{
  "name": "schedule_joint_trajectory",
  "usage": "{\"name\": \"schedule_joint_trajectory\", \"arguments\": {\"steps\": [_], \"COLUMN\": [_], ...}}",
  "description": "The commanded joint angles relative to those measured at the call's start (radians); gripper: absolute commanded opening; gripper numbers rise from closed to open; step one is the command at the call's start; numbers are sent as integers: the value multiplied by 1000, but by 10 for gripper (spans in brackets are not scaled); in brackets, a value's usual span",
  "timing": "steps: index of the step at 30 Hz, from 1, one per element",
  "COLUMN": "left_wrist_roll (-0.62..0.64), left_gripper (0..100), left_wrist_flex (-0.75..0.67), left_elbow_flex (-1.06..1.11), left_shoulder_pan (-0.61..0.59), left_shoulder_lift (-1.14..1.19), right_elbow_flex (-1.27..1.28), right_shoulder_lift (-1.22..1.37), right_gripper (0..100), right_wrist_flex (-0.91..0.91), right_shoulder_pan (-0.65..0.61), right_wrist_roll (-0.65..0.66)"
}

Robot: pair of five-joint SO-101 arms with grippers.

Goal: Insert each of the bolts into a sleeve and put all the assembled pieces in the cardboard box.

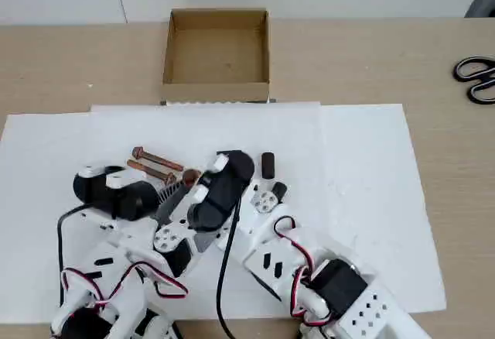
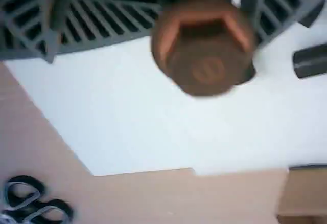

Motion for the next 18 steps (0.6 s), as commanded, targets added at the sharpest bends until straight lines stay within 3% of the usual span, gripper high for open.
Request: {"name": "schedule_joint_trajectory", "arguments": {"steps": [1, 13, 15, 18], "left_wrist_roll": [-57, -57, -58, -58], "left_gripper": [235, 235, 201, 67], "left_wrist_flex": [5, -11, -15, -38], "left_elbow_flex": [-48, -79, -97, -107], "left_shoulder_pan": [-43, -55, -89, -157], "left_shoulder_lift": [6, 5, 5, 5], "right_elbow_flex": [-21, -9, 28, 74], "right_shoulder_lift": [-12, -10, -12, -19], "right_gripper": [4, 4, 4, 4], "right_wrist_flex": [-48, -48, -48, -50], "right_shoulder_pan": [28, 31, 54, 101], "right_wrist_roll": [5, 5, 5, 3]}}
